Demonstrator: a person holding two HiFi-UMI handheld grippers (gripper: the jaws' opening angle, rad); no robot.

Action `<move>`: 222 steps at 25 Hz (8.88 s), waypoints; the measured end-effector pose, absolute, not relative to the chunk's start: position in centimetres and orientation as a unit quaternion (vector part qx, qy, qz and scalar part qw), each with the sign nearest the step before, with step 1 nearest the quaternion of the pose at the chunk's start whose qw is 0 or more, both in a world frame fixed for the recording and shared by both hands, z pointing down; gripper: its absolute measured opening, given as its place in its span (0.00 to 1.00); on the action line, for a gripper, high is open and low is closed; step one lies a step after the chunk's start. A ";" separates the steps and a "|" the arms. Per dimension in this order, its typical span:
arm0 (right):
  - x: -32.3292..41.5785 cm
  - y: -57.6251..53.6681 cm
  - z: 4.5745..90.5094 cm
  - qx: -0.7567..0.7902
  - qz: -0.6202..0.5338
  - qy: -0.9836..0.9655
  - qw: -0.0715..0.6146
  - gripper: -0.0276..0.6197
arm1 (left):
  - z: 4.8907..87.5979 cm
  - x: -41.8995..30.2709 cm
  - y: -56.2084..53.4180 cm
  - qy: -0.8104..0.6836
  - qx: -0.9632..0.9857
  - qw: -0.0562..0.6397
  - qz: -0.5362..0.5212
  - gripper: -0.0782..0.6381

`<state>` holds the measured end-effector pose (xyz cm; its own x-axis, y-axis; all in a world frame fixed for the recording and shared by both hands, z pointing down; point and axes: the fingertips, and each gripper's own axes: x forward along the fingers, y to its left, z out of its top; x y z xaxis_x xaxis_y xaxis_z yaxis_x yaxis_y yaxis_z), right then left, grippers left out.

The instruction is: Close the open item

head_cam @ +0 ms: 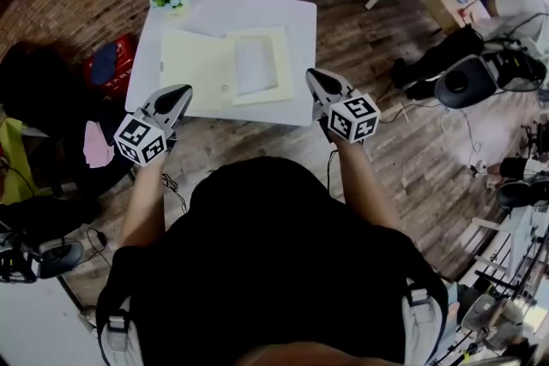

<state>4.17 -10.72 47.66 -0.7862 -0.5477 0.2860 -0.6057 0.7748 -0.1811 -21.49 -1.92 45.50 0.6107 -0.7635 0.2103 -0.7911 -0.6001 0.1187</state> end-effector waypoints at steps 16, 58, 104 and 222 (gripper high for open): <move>7.2 -13.9 48.5 0.264 0.133 -0.947 0.124 0.07 | 46.3 -17.8 -3.3 -0.479 0.868 0.115 0.060 0.12; 10.9 -13.3 50.1 0.222 0.143 -0.954 0.143 0.07 | 48.0 -15.3 -2.1 -0.528 0.833 0.142 0.077 0.12; 0.4 -19.4 53.8 0.174 0.168 -0.952 0.190 0.07 | 55.4 -30.5 -5.4 -0.605 0.760 0.206 0.118 0.18; 7.7 -13.6 62.2 0.209 0.252 -0.911 0.250 0.07 | 64.5 -26.7 -5.8 -0.536 0.766 0.295 0.195 0.17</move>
